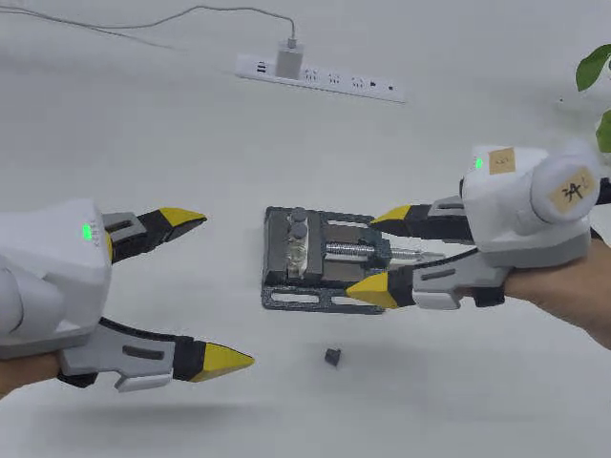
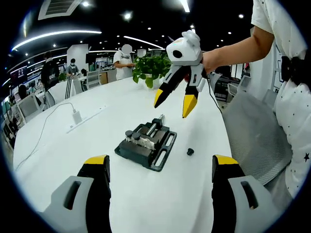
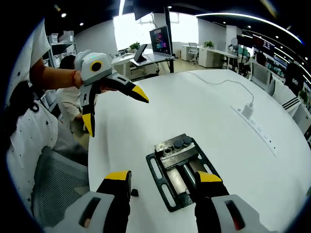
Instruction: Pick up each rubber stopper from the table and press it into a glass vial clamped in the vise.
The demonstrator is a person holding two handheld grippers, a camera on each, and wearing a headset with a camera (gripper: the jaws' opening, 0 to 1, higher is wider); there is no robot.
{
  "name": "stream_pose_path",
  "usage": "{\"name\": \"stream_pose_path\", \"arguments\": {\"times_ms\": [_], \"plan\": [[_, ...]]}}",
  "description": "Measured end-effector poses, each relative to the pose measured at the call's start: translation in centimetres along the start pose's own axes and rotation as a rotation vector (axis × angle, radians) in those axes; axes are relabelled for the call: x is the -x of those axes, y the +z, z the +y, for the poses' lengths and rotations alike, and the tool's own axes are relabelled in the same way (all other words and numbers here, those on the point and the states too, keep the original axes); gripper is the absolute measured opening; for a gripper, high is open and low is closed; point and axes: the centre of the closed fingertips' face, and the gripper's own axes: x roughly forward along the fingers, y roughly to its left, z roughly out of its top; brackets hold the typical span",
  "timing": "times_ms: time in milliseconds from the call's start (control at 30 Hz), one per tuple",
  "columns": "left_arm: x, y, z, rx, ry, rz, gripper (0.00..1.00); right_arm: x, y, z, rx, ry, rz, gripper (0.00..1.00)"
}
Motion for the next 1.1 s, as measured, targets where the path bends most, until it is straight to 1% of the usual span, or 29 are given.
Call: {"name": "stream_pose_path", "arguments": {"times_ms": [167,300,433,500,600,867,967,1033,1067,1100], "plan": [[0.1,0.0,-0.1,-0.018,-0.005,0.018,0.85,0.8,-1.2,0.8,0.0,0.006,-0.025,0.59],[0.1,0.0,-0.3,-0.033,-0.01,0.034,0.85,1.3,-2.3,1.1,0.002,0.0,-0.041,0.63],[0.0,0.1,-0.5,-0.048,-0.017,0.05,0.85,1.8,-2.8,1.4,-0.016,-0.005,-0.082,0.68],[-0.1,0.3,-0.6,-0.056,-0.02,0.056,0.84,2.1,-3.2,1.7,-0.018,-0.001,-0.093,0.73],[-0.2,0.4,-0.7,-0.064,-0.028,0.063,0.83,2.3,-3.8,2.1,-0.008,-0.003,-0.098,0.75],[-1.2,0.5,-1.4,-0.099,-0.069,0.097,0.82,3.1,-5.3,2.2,-0.006,-0.02,-0.137,0.82],[-1.8,0.4,-1.9,-0.135,-0.095,0.125,0.8,3.3,-5.7,2.3,-0.002,-0.024,-0.153,0.84],[-2.3,0.3,-2.3,-0.147,-0.113,0.137,0.78,3.6,-6.2,2.2,-0.005,-0.026,-0.161,0.84],[-2.6,0.2,-2.5,-0.162,-0.126,0.153,0.76,3.6,-6.5,2.1,-0.006,-0.027,-0.164,0.84],[-2.8,0.2,-2.6,-0.175,-0.131,0.158,0.73,3.6,-6.6,2.0,-0.005,-0.028,-0.167,0.84]]}}
